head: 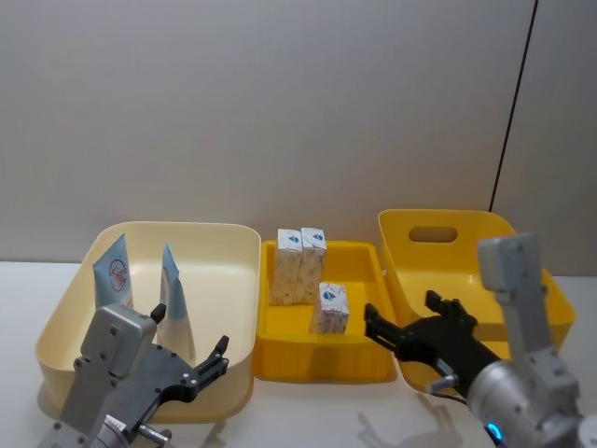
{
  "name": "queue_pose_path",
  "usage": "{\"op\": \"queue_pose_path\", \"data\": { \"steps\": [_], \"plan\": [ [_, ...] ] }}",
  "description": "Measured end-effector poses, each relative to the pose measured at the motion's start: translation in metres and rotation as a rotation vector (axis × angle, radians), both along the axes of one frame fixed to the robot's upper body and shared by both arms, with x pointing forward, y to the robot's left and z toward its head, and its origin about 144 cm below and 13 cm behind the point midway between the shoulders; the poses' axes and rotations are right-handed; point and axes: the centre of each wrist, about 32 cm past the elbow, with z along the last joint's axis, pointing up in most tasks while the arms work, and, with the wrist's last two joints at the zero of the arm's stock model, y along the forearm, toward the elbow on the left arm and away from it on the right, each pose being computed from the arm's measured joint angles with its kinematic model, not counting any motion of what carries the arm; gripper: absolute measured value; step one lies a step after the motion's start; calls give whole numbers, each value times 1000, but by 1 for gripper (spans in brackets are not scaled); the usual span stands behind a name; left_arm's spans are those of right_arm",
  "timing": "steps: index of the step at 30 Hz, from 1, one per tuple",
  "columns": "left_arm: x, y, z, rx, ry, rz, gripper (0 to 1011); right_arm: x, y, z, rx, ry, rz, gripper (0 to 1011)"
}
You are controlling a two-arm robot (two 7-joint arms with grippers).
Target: Bimanual collaborative sorting of washing and personal care products
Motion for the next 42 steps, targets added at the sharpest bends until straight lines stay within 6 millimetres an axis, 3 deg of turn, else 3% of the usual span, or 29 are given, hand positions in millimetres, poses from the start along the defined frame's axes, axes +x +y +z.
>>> {"op": "queue_pose_path", "data": {
  "steps": [22,42],
  "plan": [
    [0,0,0,0,0,0,1000,45,49,23,-64,182,46,1001],
    [0,0,0,0,0,0,1000,67,64,34,-69,246,-45,1001]
  ]
}}
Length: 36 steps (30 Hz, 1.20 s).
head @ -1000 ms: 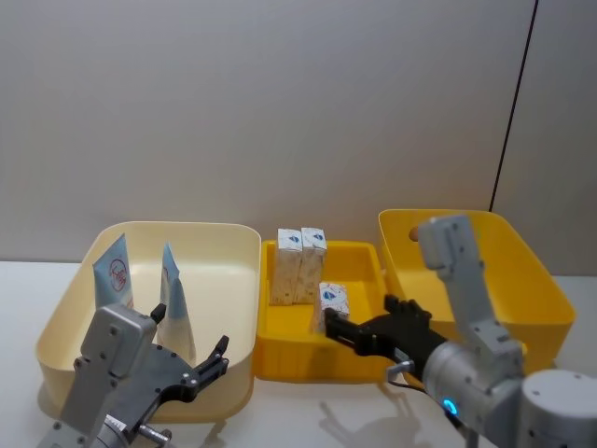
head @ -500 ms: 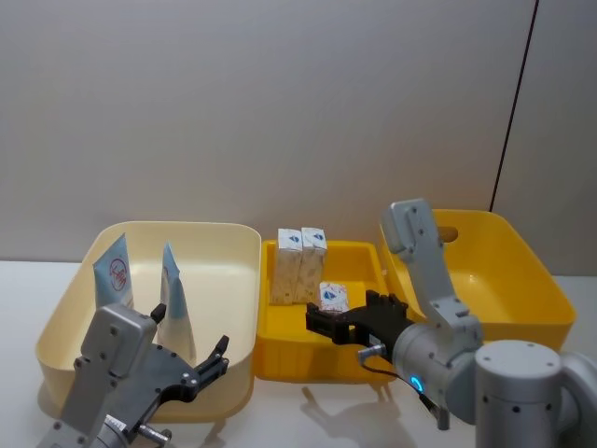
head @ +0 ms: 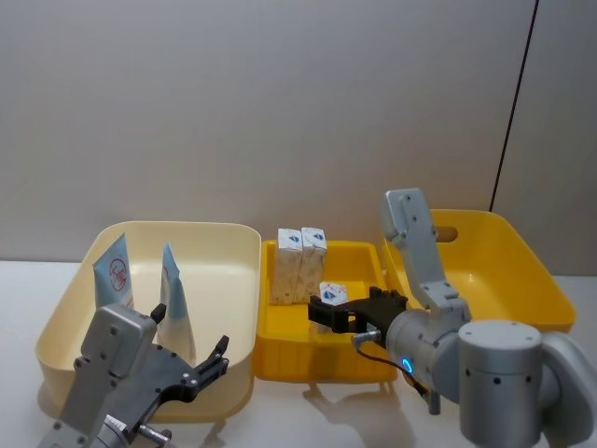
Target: Bimanual collaborative sorting of washing and personal care products
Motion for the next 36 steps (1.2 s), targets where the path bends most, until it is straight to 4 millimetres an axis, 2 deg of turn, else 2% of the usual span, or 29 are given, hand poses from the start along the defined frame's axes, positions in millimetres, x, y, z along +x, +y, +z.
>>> {"op": "queue_pose_path", "data": {
  "steps": [18,36],
  "plan": [
    [0,0,0,0,0,0,1000,21,6,-1,22,78,-33,1001],
    [0,0,0,0,0,0,1000,34,10,-7,21,104,-39,1001]
  ]
}}
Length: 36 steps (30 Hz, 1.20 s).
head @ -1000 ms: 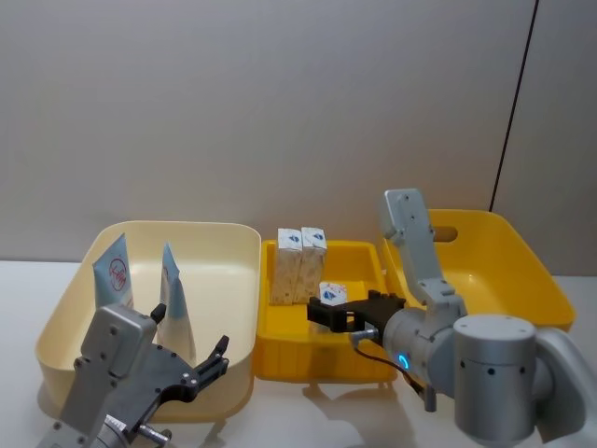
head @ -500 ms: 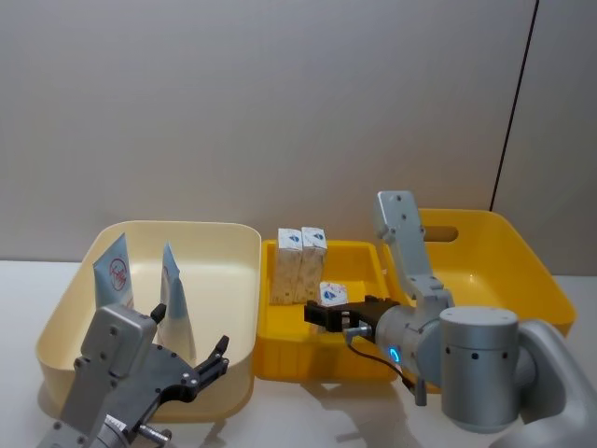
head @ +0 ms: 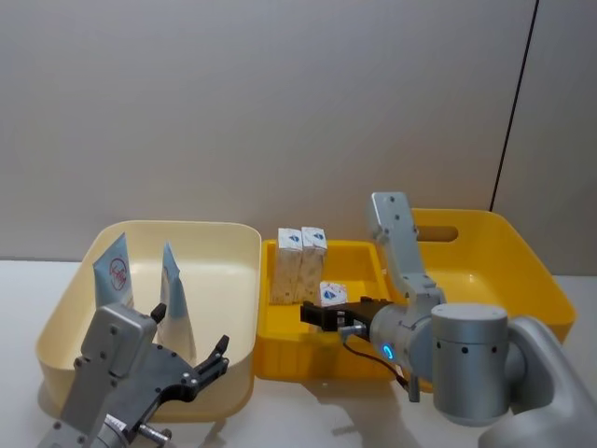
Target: Bimanual collaborative sorting of washing and personal care products
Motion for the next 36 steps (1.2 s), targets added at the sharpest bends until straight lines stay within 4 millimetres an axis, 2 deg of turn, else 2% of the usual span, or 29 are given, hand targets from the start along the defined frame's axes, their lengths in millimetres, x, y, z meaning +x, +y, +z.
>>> {"op": "queue_pose_path", "data": {
  "steps": [7,10,14,27,36],
  "plan": [
    [0,0,0,0,0,0,1000,2,0,-1,6,-2,5,1001],
    [0,0,0,0,0,0,1000,3,0,-2,8,-3,8,952],
    [0,0,0,0,0,0,1000,4,1,-2,10,-3,10,866],
    [0,0,0,0,0,0,1000,5,1,-3,13,-4,13,454],
    [0,0,0,0,0,0,1000,5,1,-3,14,-4,13,443]
  ]
}}
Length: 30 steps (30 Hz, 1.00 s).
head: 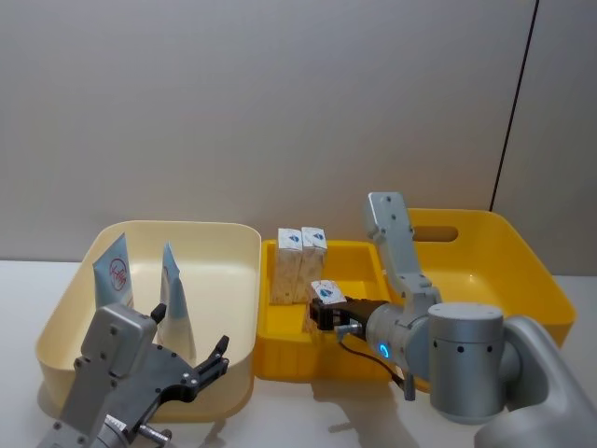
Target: Bimanual collaborative sorting of washing and personal care products
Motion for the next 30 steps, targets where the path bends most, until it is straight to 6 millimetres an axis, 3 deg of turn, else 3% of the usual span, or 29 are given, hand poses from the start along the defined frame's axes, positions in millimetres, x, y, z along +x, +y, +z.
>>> {"op": "queue_pose_path", "data": {
  "steps": [14,30],
  "plan": [
    [0,0,0,0,0,0,1000,0,1,3,-9,-24,12,443],
    [0,0,0,0,0,0,1000,2,0,34,-24,-208,42,443]
  ]
}}
